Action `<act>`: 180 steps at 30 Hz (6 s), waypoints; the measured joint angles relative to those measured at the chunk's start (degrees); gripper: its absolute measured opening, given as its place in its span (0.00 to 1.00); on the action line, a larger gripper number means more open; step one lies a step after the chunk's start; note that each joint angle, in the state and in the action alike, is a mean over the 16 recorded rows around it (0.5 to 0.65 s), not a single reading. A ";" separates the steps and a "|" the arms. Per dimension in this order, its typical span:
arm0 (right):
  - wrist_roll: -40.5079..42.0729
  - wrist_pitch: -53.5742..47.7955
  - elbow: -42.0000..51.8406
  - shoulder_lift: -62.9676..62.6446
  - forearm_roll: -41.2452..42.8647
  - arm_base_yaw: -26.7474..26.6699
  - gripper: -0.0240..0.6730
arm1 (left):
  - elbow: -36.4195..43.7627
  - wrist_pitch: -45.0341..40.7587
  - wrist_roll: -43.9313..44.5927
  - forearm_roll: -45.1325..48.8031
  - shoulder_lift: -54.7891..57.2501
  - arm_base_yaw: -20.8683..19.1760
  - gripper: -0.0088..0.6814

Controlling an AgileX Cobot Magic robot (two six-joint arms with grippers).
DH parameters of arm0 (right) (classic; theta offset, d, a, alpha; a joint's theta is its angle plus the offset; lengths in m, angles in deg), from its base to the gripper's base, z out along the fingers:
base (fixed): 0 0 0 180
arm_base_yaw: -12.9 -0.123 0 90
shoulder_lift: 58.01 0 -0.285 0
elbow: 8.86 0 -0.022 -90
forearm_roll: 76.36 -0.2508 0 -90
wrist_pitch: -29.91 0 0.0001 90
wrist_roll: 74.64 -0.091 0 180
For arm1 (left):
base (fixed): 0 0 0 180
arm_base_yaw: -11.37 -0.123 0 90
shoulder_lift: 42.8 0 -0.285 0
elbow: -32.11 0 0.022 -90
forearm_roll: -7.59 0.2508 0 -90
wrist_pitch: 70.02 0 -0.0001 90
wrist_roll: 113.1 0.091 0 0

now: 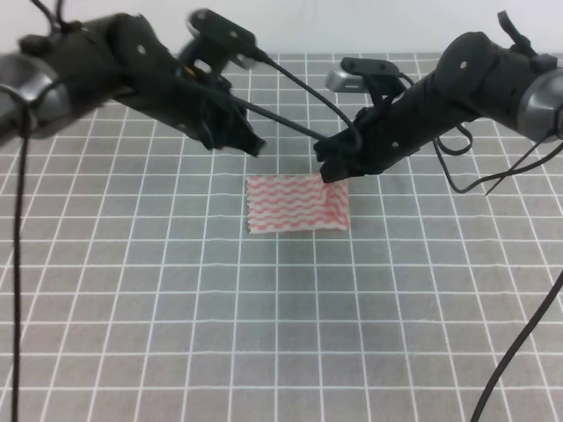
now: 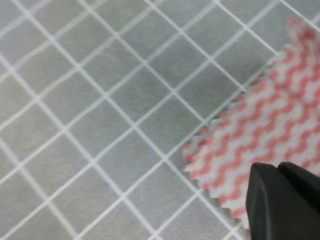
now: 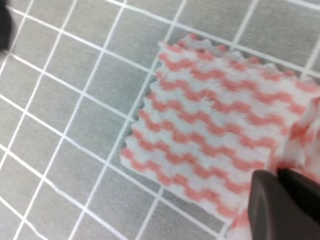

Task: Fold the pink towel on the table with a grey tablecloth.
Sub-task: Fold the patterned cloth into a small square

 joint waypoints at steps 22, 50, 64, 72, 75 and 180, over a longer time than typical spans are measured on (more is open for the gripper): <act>1.42 3.23 -0.11 1.05 -2.15 -3.21 0.01 | 0.00 -1.71 -0.47 -0.27 -2.36 -2.96 0.01; 4.76 1.57 -4.17 5.89 -9.07 -5.56 0.01 | -0.04 -1.77 -0.22 -0.45 -2.79 -3.06 0.01; 5.94 2.91 -4.39 6.27 -11.68 -5.74 0.01 | -0.03 -1.78 -0.17 -0.45 -2.66 -3.04 0.01; 6.02 3.72 -4.75 6.86 -12.60 -5.78 0.01 | -0.04 -1.77 -0.05 -0.51 -2.59 -3.06 0.01; 6.04 3.67 -5.15 7.30 -13.04 -5.82 0.01 | -0.04 -1.77 -0.03 -0.50 -2.59 -3.14 0.01; 6.87 -7.28 -14.08 11.85 -7.83 -2.70 0.03 | -0.03 -7.77 6.61 -11.53 -1.33 -4.06 0.01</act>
